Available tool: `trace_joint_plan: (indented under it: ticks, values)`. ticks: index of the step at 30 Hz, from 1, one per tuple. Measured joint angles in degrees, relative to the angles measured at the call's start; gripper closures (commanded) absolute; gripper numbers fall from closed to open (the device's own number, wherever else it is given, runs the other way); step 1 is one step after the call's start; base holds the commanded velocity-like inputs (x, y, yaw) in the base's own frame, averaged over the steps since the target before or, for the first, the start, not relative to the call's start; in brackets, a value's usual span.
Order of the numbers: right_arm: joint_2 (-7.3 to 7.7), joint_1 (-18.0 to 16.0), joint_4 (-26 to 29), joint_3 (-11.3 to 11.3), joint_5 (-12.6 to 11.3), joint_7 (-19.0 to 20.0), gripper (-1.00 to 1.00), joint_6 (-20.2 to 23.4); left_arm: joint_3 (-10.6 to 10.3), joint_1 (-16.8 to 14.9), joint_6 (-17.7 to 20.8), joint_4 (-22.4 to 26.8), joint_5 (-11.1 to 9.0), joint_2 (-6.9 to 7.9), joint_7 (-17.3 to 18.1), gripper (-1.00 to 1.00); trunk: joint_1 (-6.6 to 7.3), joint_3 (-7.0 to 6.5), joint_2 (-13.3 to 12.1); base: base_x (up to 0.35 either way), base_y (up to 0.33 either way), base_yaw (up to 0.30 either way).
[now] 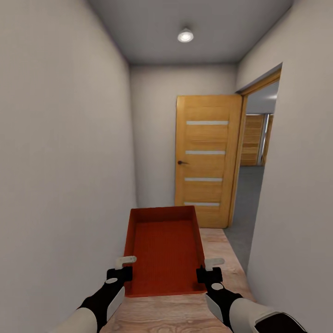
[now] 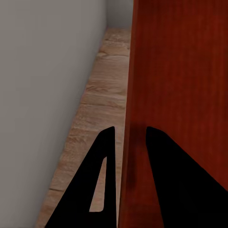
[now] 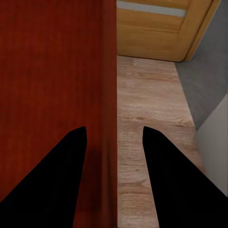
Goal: Move the two storage containers from the living room to the garage. In the garage, place one container on the floor and stack the other container on top of it (either order is fine).
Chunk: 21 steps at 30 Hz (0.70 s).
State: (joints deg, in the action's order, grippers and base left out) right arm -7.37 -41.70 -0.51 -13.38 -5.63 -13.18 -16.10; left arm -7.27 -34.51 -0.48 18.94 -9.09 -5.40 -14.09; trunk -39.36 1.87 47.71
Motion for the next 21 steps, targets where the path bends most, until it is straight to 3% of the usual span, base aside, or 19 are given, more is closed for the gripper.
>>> trace_joint_plan:
  ticks: [21]
  values:
    - [0.02, 0.0, 0.0, -0.1, -0.2, 0.0, 1.0, 0.0, 0.0, 0.0, 0.0, 0.0, 0.0, -0.02, 0.0, 1.0, 0.0, 0.0, 0.0, 0.322, 0.0, 0.0]
